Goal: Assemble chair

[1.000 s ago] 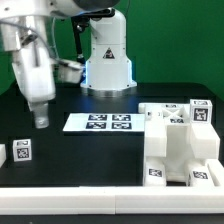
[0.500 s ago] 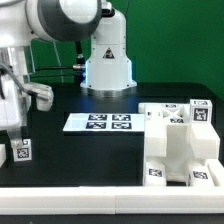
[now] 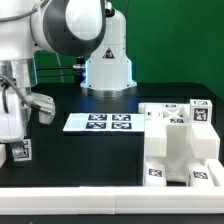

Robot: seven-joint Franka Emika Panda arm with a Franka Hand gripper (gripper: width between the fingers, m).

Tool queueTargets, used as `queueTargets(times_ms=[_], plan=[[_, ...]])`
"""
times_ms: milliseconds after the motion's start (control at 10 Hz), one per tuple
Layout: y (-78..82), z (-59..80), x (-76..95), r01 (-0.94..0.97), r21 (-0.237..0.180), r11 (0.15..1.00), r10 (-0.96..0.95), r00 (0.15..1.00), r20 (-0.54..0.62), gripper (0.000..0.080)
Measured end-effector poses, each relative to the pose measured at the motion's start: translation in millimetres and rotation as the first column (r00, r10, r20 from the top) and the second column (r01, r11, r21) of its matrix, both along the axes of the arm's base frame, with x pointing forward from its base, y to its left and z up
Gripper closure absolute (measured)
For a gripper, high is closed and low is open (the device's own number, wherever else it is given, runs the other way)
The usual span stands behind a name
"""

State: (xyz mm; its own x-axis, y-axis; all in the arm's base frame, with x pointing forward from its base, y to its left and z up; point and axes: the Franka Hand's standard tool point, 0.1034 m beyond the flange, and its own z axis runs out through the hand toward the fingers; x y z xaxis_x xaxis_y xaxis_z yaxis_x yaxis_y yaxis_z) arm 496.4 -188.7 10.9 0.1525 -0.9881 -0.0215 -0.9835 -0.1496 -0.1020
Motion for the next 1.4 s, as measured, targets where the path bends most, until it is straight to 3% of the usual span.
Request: queueTargets(times_ms=[100, 200, 300, 600, 1000, 1100, 1200, 1300, 1400], plan=[[-0.2, 0.1, 0.0, -0.005, -0.001, 1.000, 0.005, 1.000, 0.000, 0.0414], [-0.2, 0.0, -0.1, -0.022, -0.003, 1.000, 0.022, 1.000, 0.000, 0.0518], [1.4, 0.2, 0.5, -0.030, -0.003, 1.000, 0.030, 1.000, 0.000, 0.0518], [47.1, 20.8, -0.6, -0.418, 0.000, 0.909, 0.418, 0.909, -0.003, 0.0518], [45.4, 22.0, -1.8, -0.660, -0.021, 0.751, 0.660, 0.751, -0.008, 0.0518], [49.1, 21.2, -4.2, -0.735, -0.032, 0.677, 0.736, 0.677, -0.012, 0.0518], [68.3, 18.3, -15.1, -0.857, -0.038, 0.515, 0.857, 0.515, -0.020, 0.0518], [77.3, 15.0, -22.6, -0.928, -0.028, 0.372, 0.928, 0.372, -0.016, 0.0518], [74.1, 13.6, -25.9, -0.944, -0.043, 0.327, 0.944, 0.328, -0.029, 0.0518]])
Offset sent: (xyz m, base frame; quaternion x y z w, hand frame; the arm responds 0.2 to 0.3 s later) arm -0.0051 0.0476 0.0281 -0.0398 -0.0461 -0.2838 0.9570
